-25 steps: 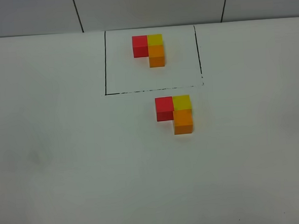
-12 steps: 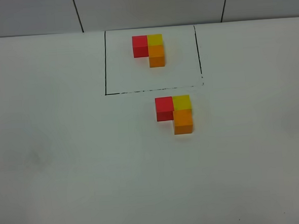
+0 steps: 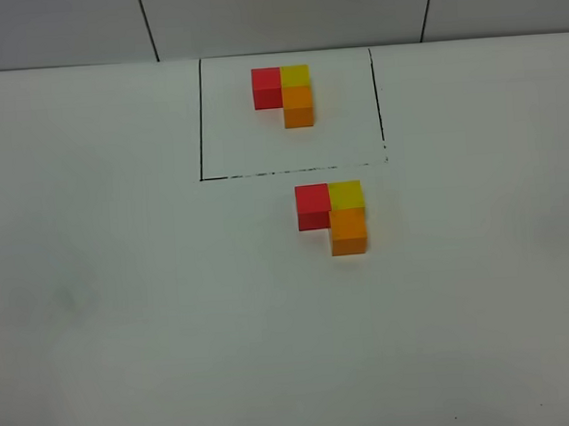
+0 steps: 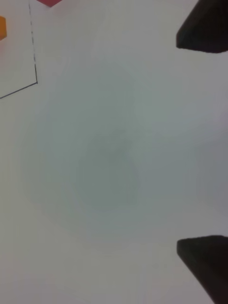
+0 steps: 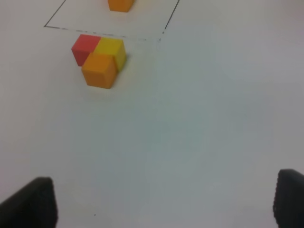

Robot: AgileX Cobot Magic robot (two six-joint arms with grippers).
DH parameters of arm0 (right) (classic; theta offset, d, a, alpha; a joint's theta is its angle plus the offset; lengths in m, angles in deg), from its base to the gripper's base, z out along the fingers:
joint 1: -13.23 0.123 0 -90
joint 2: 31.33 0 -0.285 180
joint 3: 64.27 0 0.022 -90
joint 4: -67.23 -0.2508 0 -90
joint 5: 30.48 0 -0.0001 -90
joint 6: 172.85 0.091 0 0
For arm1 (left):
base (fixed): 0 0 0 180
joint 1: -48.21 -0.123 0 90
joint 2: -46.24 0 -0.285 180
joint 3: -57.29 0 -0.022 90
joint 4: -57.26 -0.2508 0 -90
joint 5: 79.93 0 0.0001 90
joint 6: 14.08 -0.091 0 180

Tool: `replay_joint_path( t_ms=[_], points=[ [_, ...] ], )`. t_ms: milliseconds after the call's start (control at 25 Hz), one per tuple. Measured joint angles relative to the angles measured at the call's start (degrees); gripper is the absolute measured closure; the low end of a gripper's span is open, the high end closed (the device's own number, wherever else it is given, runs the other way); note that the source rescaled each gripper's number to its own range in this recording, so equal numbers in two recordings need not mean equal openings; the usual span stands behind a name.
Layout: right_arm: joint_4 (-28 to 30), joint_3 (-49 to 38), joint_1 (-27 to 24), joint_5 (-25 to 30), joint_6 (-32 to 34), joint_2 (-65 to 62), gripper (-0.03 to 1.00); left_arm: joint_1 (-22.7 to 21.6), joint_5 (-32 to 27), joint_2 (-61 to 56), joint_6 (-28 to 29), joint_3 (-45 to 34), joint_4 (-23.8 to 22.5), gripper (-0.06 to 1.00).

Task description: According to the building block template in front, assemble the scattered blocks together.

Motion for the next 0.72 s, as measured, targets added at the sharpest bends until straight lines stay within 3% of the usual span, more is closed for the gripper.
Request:
replay_joint_path(
  t_ms=[720],
  points=[
    [0.0, 0.0, 0.0, 0.0, 0.0, 0.0, 0.16, 0.0, 0.0, 0.0, 0.0, 0.0, 0.0, 0.23]
  ],
)
